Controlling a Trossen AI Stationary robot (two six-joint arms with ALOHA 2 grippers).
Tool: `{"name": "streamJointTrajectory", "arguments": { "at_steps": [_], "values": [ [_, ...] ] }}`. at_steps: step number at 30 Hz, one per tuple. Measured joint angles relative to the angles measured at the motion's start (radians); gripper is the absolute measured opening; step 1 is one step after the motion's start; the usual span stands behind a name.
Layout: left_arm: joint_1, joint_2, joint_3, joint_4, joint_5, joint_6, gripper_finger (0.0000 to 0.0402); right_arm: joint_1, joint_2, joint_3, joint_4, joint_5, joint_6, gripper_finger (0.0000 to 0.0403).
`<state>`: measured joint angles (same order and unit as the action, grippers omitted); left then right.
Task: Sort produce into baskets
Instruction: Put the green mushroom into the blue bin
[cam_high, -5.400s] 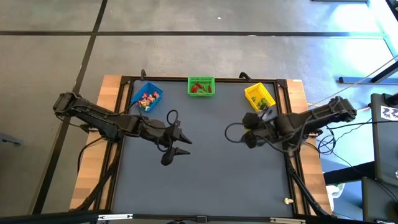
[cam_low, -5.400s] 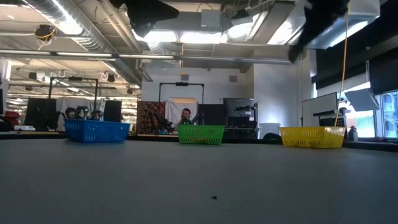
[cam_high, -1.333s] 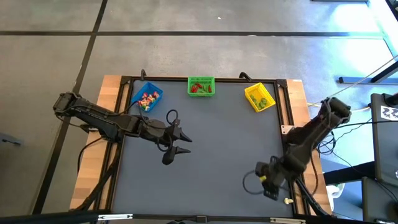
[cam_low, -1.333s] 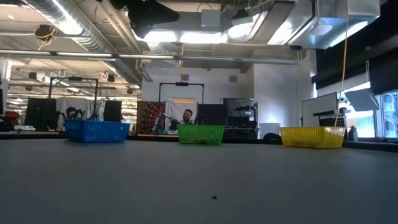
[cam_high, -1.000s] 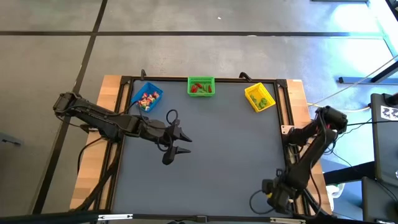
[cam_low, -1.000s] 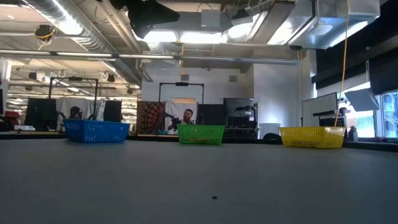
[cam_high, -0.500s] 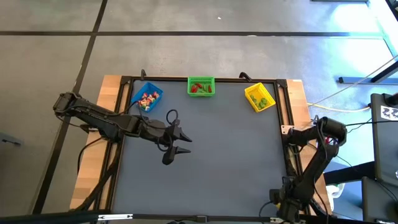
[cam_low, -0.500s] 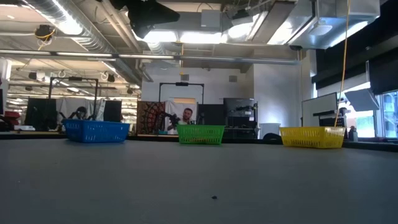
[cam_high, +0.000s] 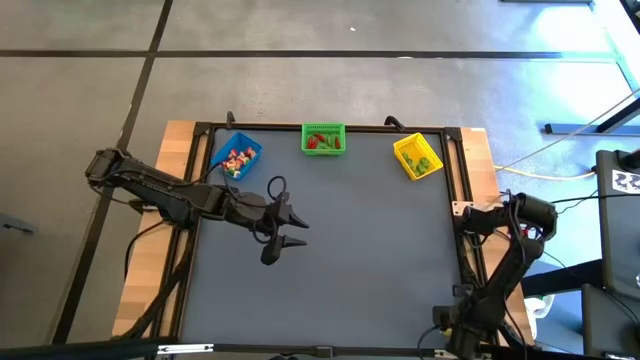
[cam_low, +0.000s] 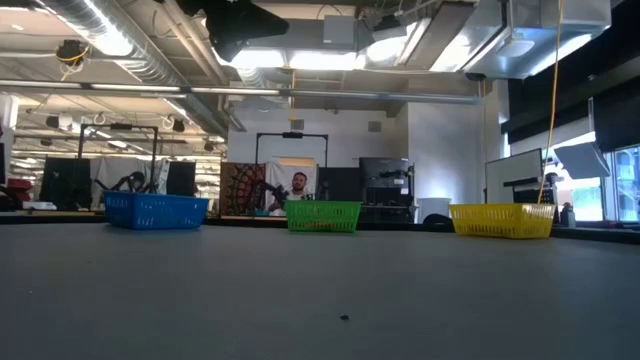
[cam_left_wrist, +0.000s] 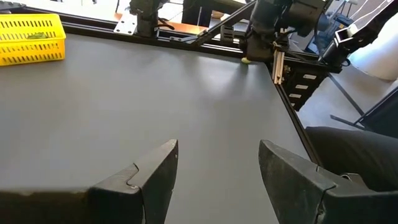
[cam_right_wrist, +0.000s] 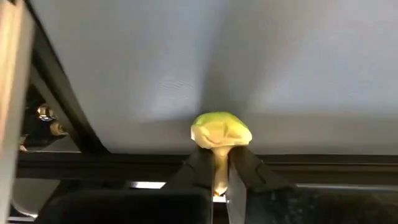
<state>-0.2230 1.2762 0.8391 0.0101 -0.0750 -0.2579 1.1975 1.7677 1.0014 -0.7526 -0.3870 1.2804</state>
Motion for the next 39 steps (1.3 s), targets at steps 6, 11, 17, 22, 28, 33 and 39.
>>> {"name": "streamJointTrajectory", "arguments": {
  "at_steps": [6,11,17,22,28,33,39],
  "values": [
    [0.000,0.000,0.000,0.001,0.000,0.021,0.0219,-0.049,-0.017,0.056,-0.040,0.160,-0.008,0.0026],
    [0.000,0.000,0.000,0.009,0.000,0.005,0.0219,-0.151,-0.018,0.115,-0.034,0.330,-0.136,0.0006],
    [0.000,0.000,0.000,0.010,-0.016,-0.001,0.0219,-0.284,-0.019,0.155,-0.009,0.589,-0.294,0.0018],
    [0.000,0.000,0.000,0.019,-0.031,-0.017,0.0247,-0.387,-0.019,0.157,0.045,0.808,-0.437,0.0014],
    [-0.010,0.000,0.000,0.062,-0.033,0.019,0.0303,-0.505,-0.019,0.157,0.143,0.931,-0.582,0.0015],
    [-0.030,0.009,0.000,0.105,-0.034,0.037,0.0312,-0.576,-0.019,0.157,0.246,0.966,-0.663,0.0015],
    [-0.045,0.045,0.000,0.107,-0.040,0.024,0.0313,-0.633,-0.019,0.157,0.371,0.984,-0.770,0.0016]
  ]
}}
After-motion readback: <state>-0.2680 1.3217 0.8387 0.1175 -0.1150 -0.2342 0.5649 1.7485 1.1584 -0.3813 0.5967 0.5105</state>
